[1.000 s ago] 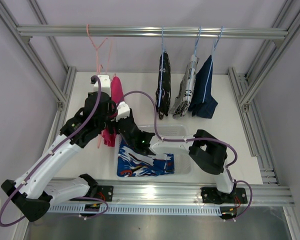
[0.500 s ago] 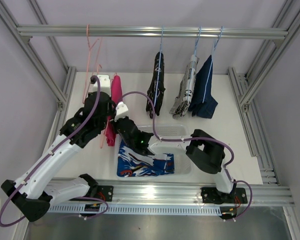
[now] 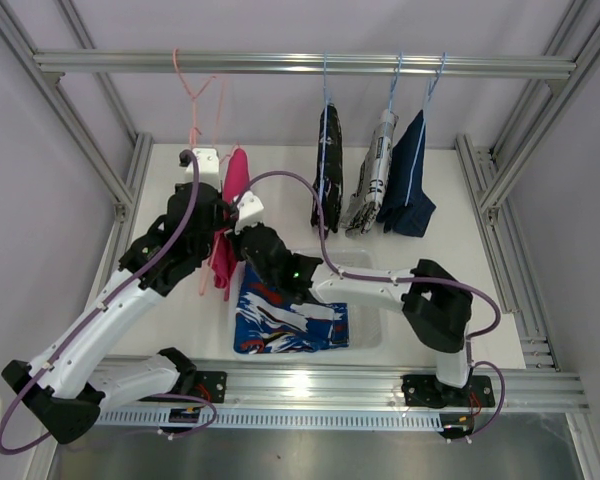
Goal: Remove the trousers from the hanger
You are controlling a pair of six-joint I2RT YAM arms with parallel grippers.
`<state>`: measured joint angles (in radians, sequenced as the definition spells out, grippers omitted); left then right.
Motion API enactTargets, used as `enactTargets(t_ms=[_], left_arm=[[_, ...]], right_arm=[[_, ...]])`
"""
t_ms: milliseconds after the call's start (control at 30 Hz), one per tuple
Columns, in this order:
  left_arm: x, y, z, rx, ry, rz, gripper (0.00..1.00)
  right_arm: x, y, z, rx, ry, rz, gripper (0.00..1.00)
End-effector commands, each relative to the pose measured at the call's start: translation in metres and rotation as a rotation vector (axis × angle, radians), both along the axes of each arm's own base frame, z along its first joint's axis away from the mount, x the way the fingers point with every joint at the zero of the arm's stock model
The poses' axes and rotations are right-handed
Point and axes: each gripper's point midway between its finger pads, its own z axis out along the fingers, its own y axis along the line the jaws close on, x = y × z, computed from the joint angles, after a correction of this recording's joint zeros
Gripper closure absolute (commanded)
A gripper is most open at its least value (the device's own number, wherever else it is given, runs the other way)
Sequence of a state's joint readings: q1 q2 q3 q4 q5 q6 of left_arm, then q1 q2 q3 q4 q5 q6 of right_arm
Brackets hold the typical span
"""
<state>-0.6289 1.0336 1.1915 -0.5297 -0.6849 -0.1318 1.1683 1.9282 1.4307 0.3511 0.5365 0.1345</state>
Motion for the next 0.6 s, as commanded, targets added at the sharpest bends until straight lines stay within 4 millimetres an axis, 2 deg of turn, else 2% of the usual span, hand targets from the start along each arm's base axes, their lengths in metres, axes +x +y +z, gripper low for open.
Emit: enactTargets(t_ms=[0, 100, 433, 567], left_arm=[[0.007, 0.007, 0.036, -0.069, -0.118, 0.051, 1.00], [0.010, 0.008, 0.033, -0.061, -0.112, 0.059, 0.99], [0.017, 0.015, 0.026, -0.054, -0.091, 0.084, 1.00], [0.018, 0.015, 0.025, -0.054, -0.086, 0.082, 1.00]], right_arm=[[-0.005, -0.019, 0.114, 0.240, -0.103, -0.026, 1.00], [-0.007, -0.030, 0.136, 0.262, -0.123, -0.035, 1.00], [-0.015, -0.051, 0.180, 0.284, -0.182, -0.039, 1.00], [-0.017, -0.066, 0.199, 0.266, -0.214, -0.061, 1.00]])
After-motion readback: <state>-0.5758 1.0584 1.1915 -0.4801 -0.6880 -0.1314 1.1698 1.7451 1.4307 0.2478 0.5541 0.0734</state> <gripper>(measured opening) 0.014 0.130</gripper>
